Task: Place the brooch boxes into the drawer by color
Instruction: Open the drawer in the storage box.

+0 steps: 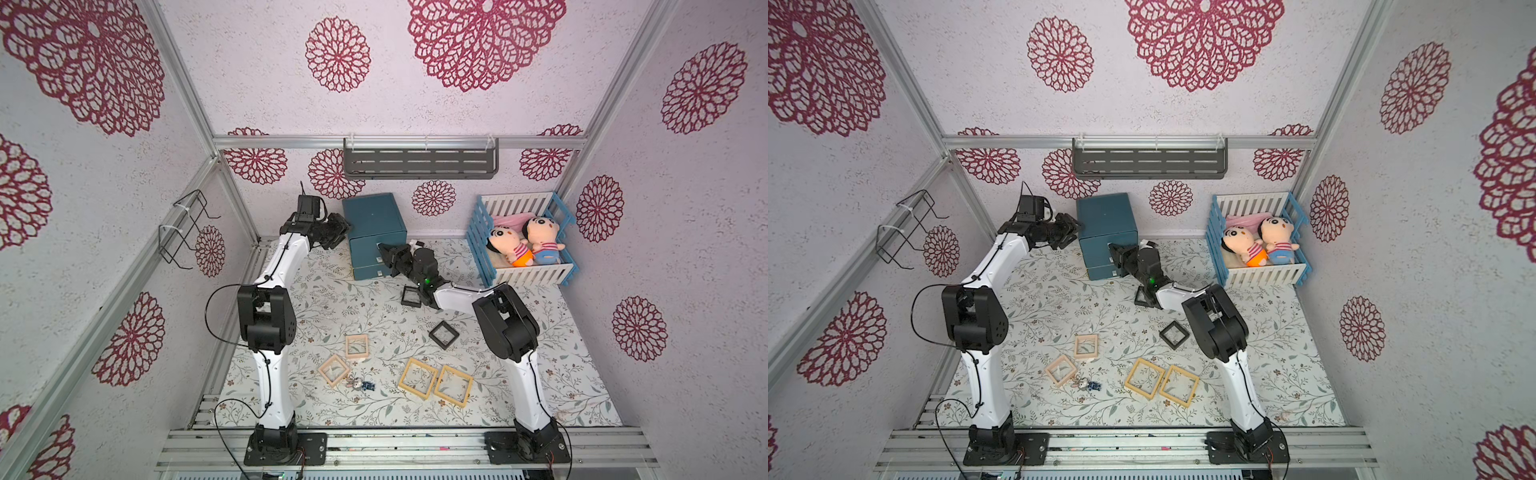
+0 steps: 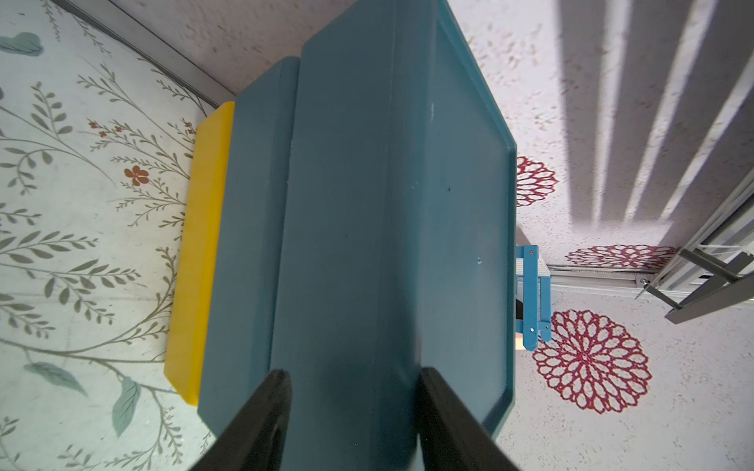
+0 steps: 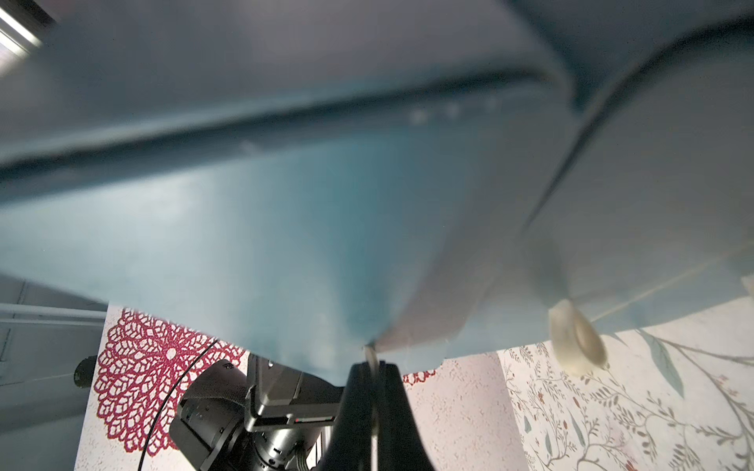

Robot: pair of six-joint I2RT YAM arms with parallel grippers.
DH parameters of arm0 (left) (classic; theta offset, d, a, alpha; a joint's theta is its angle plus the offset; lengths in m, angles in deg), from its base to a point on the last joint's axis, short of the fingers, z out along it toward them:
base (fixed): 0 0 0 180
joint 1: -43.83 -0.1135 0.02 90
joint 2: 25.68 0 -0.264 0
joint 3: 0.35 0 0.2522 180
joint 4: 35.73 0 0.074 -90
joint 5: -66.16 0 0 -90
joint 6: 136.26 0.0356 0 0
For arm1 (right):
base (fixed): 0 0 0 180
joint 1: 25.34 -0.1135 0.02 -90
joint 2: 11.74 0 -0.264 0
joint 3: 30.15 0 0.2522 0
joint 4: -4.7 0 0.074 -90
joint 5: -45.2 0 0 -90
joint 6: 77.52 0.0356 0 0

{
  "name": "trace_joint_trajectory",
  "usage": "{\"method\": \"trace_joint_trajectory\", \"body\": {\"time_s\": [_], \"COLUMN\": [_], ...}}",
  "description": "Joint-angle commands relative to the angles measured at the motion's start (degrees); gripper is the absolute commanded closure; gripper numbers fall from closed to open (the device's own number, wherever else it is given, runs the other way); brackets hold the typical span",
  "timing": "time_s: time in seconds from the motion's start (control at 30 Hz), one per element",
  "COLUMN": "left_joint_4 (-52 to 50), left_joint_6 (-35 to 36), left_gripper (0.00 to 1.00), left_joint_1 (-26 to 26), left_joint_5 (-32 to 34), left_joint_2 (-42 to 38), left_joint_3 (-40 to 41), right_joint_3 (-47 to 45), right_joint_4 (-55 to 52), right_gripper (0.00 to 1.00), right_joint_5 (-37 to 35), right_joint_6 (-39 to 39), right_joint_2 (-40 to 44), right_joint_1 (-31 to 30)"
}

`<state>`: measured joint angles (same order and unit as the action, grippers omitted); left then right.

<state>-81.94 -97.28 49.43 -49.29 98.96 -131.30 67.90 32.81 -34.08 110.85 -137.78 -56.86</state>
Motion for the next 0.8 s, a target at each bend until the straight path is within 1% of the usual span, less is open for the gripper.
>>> {"method": "trace_joint_trajectory", "body": {"time_s": [0.0, 0.5, 0.63, 0.77], "left_joint_4": [-4.6, -5.1, -5.1, -5.1], "left_joint_6": [0.5, 0.4, 0.4, 0.3], "left_gripper": [0.45, 0.46, 0.46, 0.46], "left_joint_1": [0.4, 0.1, 0.1, 0.0], "left_joint_5": [0.5, 0.4, 0.4, 0.4], "left_joint_2": [1.0, 0.9, 1.0, 1.1], "left_joint_3": [-0.3, -0.9, -0.9, -1.1], "right_joint_3": [-3.1, -19.8, -22.3, -22.7], "right_joint_4": [-0.2, -2.0, -2.6, -4.1], "right_gripper": [1.0, 1.0, 1.0, 1.0], "right_joint_5": [-1.6, -0.3, -0.8, -0.8], "right_joint_6": [0.6, 1.6, 1.7, 1.6], "right_joint_2": [5.1, 18.9, 20.9, 22.0], "right_joint_1": [-1.0, -4.2, -4.8, -5.2]}}
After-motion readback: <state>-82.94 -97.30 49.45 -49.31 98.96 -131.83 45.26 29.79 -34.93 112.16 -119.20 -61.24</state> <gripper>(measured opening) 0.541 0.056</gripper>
